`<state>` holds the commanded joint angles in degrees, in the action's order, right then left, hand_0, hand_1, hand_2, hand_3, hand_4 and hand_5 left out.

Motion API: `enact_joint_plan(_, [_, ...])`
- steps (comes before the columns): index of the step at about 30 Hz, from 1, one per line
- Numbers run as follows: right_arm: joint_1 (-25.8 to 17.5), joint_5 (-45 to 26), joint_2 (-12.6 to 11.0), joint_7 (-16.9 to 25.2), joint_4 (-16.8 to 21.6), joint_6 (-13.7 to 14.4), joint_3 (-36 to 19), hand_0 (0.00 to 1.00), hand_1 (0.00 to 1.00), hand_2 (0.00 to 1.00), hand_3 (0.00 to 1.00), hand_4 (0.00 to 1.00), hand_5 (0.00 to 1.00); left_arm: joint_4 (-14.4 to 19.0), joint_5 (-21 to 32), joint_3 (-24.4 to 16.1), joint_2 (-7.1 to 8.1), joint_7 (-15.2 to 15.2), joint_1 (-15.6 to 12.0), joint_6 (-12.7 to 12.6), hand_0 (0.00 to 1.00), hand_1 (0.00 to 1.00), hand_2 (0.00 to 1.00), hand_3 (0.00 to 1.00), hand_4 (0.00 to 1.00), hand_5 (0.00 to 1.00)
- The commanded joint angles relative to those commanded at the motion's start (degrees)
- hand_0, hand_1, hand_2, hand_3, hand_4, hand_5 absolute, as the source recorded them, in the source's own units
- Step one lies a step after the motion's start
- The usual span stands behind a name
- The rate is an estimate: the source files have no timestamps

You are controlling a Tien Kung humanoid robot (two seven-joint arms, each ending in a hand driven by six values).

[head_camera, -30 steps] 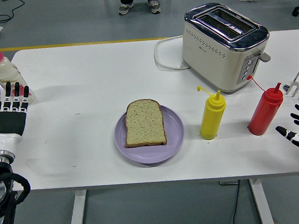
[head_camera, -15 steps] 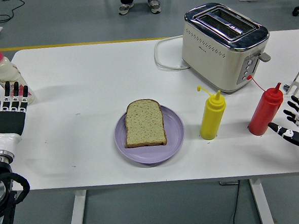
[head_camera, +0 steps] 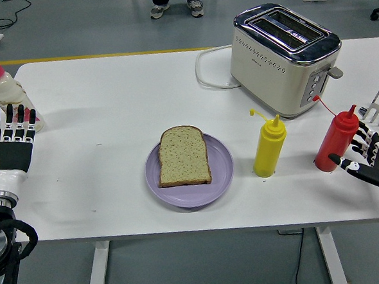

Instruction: Pick up the cup,pour liquid into bread,place the cup on the desk

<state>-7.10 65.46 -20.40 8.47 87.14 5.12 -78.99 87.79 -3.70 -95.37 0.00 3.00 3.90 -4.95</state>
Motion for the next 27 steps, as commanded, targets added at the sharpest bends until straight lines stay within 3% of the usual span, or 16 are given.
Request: enact_joint_plan(27, [8.3, -2.2, 2.8, 1.7, -6.3, 2.2, 5.6, 0.946, 0.886, 0.949, 0.998, 0.919, 0.193, 0.0, 0.0, -0.3, 0.00, 0.0, 0.0, 0.0, 0.855, 0.865, 0.930, 0.839, 0.669, 0.998])
